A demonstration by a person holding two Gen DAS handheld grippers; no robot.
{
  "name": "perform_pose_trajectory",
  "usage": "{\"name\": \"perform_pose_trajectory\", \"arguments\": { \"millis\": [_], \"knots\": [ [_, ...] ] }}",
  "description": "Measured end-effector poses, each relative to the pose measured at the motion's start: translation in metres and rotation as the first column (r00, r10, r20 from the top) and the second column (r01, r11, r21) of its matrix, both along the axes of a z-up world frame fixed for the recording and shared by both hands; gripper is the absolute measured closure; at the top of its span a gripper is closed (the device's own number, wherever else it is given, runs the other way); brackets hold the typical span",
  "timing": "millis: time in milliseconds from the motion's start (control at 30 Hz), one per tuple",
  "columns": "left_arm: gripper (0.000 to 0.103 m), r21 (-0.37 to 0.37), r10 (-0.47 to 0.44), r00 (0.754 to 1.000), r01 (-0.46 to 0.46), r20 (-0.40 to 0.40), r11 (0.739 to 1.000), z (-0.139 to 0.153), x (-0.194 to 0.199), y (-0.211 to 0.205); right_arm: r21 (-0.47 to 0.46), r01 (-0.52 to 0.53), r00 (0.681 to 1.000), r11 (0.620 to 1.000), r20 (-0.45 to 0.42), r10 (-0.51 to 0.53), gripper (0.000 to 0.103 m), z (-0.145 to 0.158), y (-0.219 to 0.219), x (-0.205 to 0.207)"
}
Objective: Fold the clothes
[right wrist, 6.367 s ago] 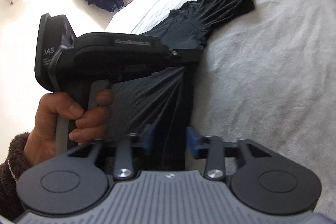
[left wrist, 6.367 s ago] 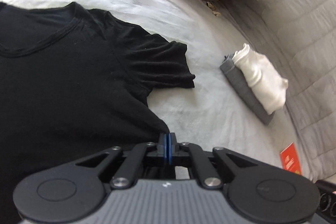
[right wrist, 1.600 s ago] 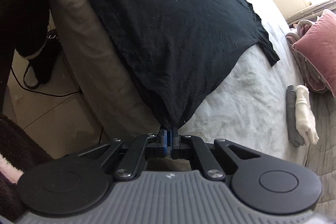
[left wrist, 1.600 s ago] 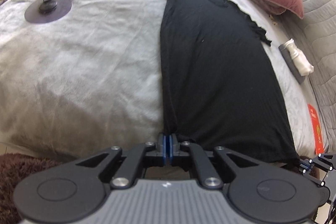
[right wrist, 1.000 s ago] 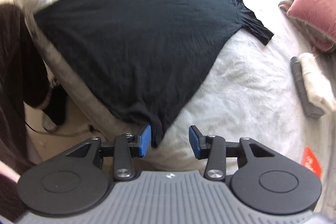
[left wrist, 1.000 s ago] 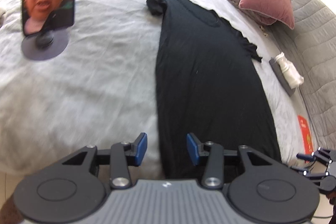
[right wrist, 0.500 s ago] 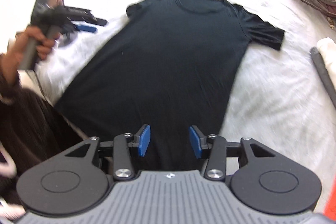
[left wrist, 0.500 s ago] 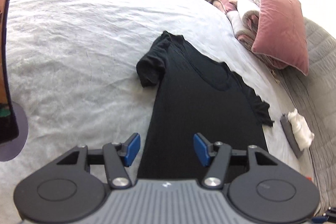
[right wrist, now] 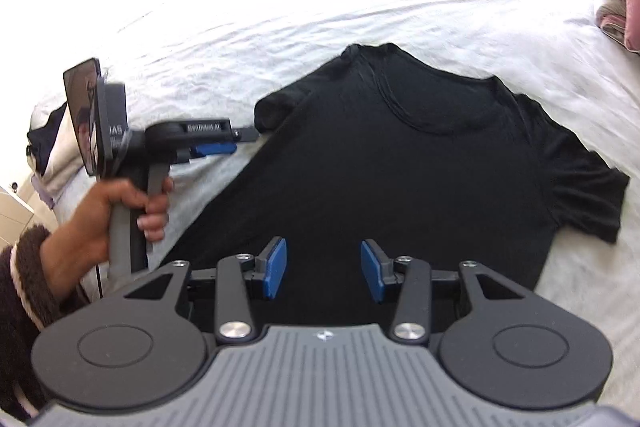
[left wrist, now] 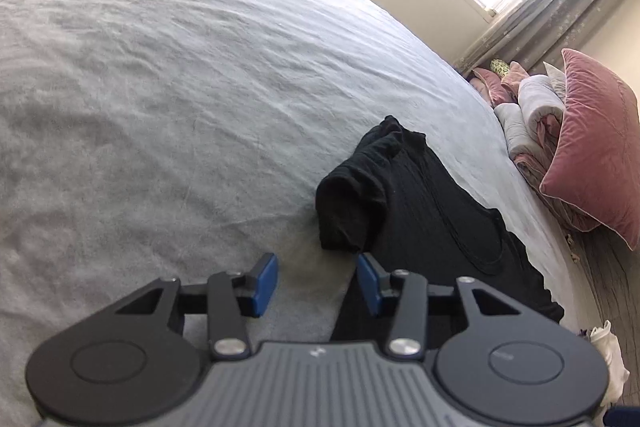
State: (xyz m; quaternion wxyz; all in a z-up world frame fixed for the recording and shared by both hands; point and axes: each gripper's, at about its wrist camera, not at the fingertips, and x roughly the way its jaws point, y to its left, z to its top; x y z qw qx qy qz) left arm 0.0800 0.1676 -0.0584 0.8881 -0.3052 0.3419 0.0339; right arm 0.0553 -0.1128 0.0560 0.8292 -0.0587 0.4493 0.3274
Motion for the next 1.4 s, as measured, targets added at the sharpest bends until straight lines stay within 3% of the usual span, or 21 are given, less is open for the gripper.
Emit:
{"name": "perform_pose_trajectory", "arguments": {
  "millis": [300,433,567,733,900,1100,1233,1300,1333,1400],
  "knots": [
    [0.071,0.005,-0.026,0.998,0.026,0.060,1.000,-0.004,0.023,-0.002,0.213,0.003,1.000,0.977,-0.018,0.000,0.057,-0.026,0.046,0.100],
    [0.092,0.063,-0.046,0.991,0.039,0.124,0.997,0.003,0.037,-0.005,0.298,0.018,0.999,0.954,-0.040,-0.006,0.057,-0.040,0.059,0.134],
    [0.092,0.083,-0.145,0.966,0.130,0.213,0.988,0.011,0.040,-0.018,0.318,0.018,0.999,0.948,-0.045,-0.004,0.057,-0.047,0.065,0.152],
    [0.092,0.126,-0.308,0.934,0.289,0.180,0.949,-0.002,0.042,-0.054,0.339,-0.011,0.998,0.941,-0.054,0.031,0.057,-0.047,0.070,0.170],
    [0.089,0.146,-0.361,0.922,0.341,0.143,0.929,-0.011,0.039,-0.070,0.292,-0.087,0.991,0.952,-0.075,0.113,0.057,-0.059,0.099,0.182],
    [0.078,0.061,-0.370,0.924,0.365,0.102,0.929,-0.006,0.038,-0.059,0.155,-0.152,0.981,0.976,-0.097,0.168,0.057,-0.084,0.120,0.181],
    [0.077,0.069,-0.363,0.929,0.359,0.066,0.931,-0.004,0.029,-0.053,0.070,-0.207,0.975,0.976,-0.067,0.211,0.059,-0.095,0.123,0.175],
    [0.077,0.060,-0.350,0.935,0.347,0.056,0.936,-0.004,0.024,-0.049,0.039,-0.216,0.975,0.976,-0.045,0.218,0.071,-0.097,0.123,0.174],
    [0.075,0.061,-0.345,0.937,0.342,0.055,0.938,-0.003,0.022,-0.048,0.026,-0.213,0.976,0.977,-0.037,0.214,0.087,-0.097,0.123,0.175],
    [0.066,0.081,-0.336,0.940,0.331,0.058,0.940,0.000,0.020,-0.047,0.041,-0.188,0.981,0.981,-0.042,0.190,0.094,-0.093,0.120,0.179]
  ]
}}
